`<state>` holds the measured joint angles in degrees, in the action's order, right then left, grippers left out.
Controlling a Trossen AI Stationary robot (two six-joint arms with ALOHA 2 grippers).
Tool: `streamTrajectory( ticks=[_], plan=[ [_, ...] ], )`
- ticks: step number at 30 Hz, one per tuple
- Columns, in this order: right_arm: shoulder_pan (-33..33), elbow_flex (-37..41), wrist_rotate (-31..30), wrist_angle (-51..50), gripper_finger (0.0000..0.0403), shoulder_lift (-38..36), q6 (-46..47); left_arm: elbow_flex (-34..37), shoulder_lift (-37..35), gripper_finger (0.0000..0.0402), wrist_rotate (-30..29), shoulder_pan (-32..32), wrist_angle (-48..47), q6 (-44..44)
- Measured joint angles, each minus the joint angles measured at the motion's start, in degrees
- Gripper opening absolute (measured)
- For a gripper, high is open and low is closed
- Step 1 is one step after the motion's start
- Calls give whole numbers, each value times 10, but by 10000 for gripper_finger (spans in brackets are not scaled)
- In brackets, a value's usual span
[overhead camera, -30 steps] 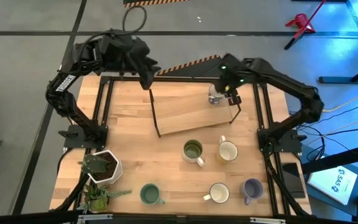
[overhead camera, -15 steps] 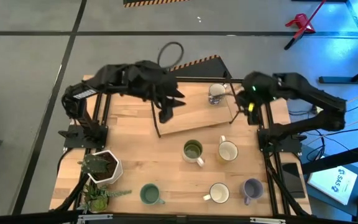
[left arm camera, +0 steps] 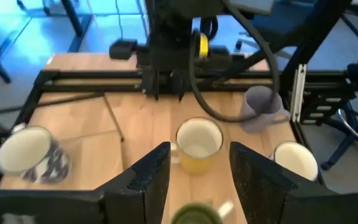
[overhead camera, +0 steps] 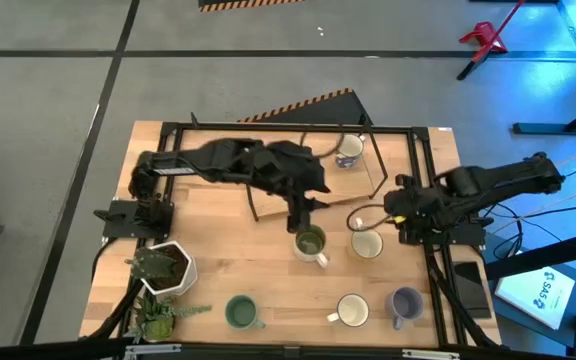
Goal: Place coffee mugs
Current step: Put the yellow mug on the shelf
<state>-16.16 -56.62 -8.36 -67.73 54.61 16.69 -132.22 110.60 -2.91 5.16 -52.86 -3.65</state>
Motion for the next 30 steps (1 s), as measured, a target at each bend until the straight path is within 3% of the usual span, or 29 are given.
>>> streamTrajectory(
  ticks=[6, 14, 27, 30],
  plan=[
    [-40, 13, -67, 20, 175, 15, 72, 0, 43, 180, 36, -2, 9, 0],
    [-47, 13, -77, 60, 175, 85, 98, 0, 52, 181, 57, -19, -26, 26],
    [-48, 12, -56, 55, 175, 145, 123, 0, -40, 181, 43, -50, -124, 63],
    [-65, 13, -55, 55, 175, 146, 131, 0, -55, 181, 74, -53, -128, 77]
  ],
)
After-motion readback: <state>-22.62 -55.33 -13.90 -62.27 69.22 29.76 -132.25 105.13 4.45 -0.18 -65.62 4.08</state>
